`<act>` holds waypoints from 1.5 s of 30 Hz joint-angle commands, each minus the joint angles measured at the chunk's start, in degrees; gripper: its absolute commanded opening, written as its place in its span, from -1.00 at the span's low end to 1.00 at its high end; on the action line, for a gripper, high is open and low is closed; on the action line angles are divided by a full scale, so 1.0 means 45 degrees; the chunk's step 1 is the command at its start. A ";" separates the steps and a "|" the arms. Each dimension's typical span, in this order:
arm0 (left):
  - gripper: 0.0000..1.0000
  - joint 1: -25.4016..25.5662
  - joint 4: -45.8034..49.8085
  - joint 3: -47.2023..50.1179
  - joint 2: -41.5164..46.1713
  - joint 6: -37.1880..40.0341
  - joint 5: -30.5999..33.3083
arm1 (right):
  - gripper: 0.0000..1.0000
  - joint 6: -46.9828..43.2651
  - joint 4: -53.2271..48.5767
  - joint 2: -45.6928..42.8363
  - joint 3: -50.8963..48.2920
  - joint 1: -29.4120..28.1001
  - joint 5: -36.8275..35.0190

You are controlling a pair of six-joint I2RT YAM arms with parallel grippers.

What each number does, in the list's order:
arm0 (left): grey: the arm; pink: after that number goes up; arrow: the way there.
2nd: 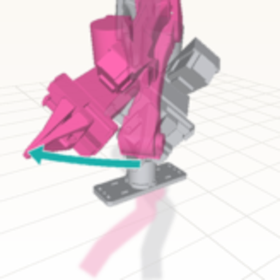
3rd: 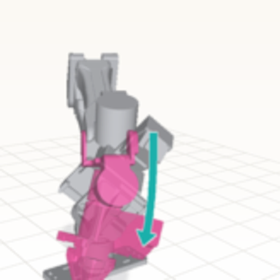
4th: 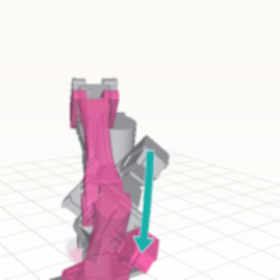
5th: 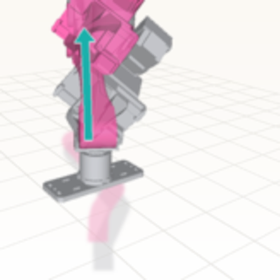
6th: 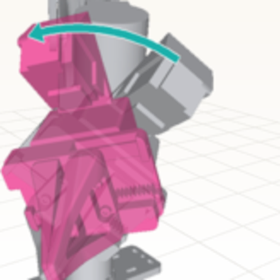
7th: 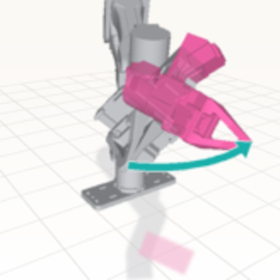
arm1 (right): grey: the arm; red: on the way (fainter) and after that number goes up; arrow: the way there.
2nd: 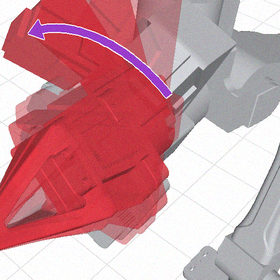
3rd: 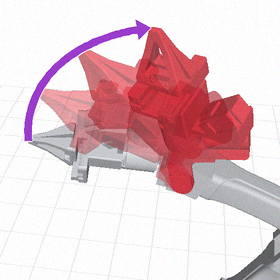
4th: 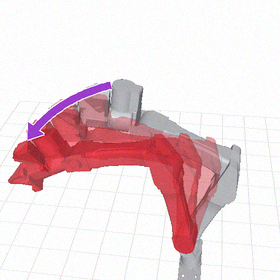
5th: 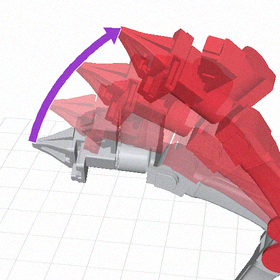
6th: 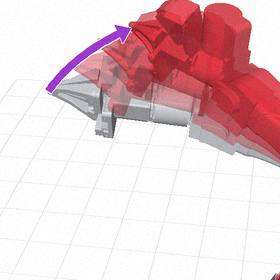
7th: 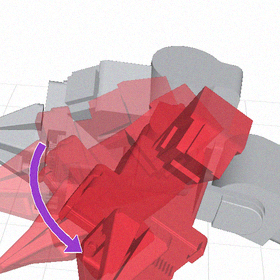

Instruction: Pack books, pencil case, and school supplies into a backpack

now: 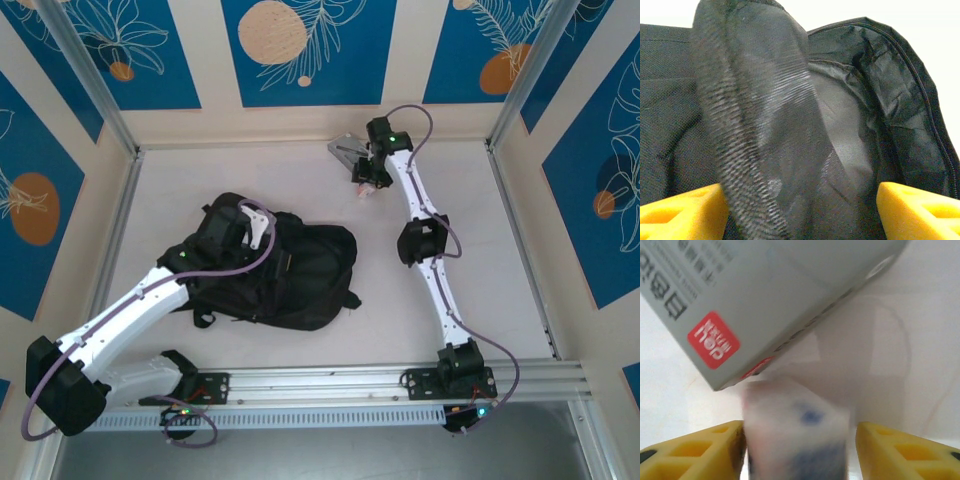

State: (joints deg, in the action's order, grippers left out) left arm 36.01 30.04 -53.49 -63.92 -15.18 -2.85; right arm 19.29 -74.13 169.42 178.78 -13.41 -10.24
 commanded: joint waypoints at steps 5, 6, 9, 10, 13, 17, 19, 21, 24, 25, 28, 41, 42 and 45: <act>0.19 -0.0122 0.0142 0.0071 0.0068 -0.0172 0.0179 | -0.16 0.0155 -0.1064 -0.0052 0.0429 0.0003 -0.0428; 0.13 -0.0117 0.0112 0.0073 0.0111 -0.0178 0.0138 | -0.19 0.0166 -0.1083 -0.0295 0.0439 0.0012 -0.0482; -0.11 -0.0173 -0.0080 0.0092 0.0266 -0.0258 -0.0167 | -0.26 0.0187 -0.1178 -0.1231 0.0428 0.0032 -0.0885; -0.21 -0.0220 -0.0145 0.0091 0.0306 -0.0326 -0.0323 | -0.26 0.0227 -0.1233 -0.1583 0.0430 0.0021 -0.1058; -0.49 -0.0448 -0.0353 0.0091 0.0414 -0.0628 -0.0855 | -0.32 0.0262 -0.1475 -0.2519 0.0428 -0.0133 -0.1522; -0.81 -0.0875 -0.0762 0.0129 0.0437 -0.1244 -0.1858 | -0.33 0.0388 -0.1915 -0.3733 0.0310 -0.0312 -0.2526; -0.90 -0.1016 -0.1017 0.0153 0.0360 -0.1545 -0.2488 | -0.35 0.0334 -0.1977 -0.4429 -0.0106 -0.0366 -0.3318; -0.97 -0.1094 -0.1225 0.0164 0.0279 -0.1810 -0.2954 | -0.35 0.0237 -0.1989 -0.5228 -0.0698 -0.0350 -0.3707; -1.00 -0.1170 -0.1396 0.0171 0.0220 -0.2083 -0.3321 | -0.33 0.0006 -0.1850 -0.6796 -0.2195 -0.0302 -0.4048; -1.00 -0.1186 -0.1430 0.0169 0.0209 -0.2137 -0.3412 | -0.33 -0.0084 -0.1726 -0.7437 -0.2944 -0.0286 -0.4084; -1.00 -0.1224 -0.1519 0.0214 0.0288 -0.2278 -0.3564 | -0.32 -0.0050 -0.1560 -0.9177 -0.4918 -0.0189 -0.3786; -1.00 -0.1493 -0.1481 -0.0339 0.0122 -0.3069 -0.3381 | -0.24 0.1076 0.4919 -1.8562 -1.9442 -0.2327 0.3256; -1.00 -0.1502 -0.1544 -0.0408 0.0004 -0.3186 -0.3363 | -0.24 0.1322 0.5291 -1.8621 -1.9754 -0.2792 0.3678; -1.00 -0.1547 -0.1786 -0.0565 -0.0341 -0.3224 -0.3429 | -0.24 0.1665 0.5785 -1.8074 -2.0080 -0.4242 0.4070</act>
State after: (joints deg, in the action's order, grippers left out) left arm 30.00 24.38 -53.82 -64.20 -28.34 -17.61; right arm 23.49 -55.92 86.11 90.24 -28.38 -1.54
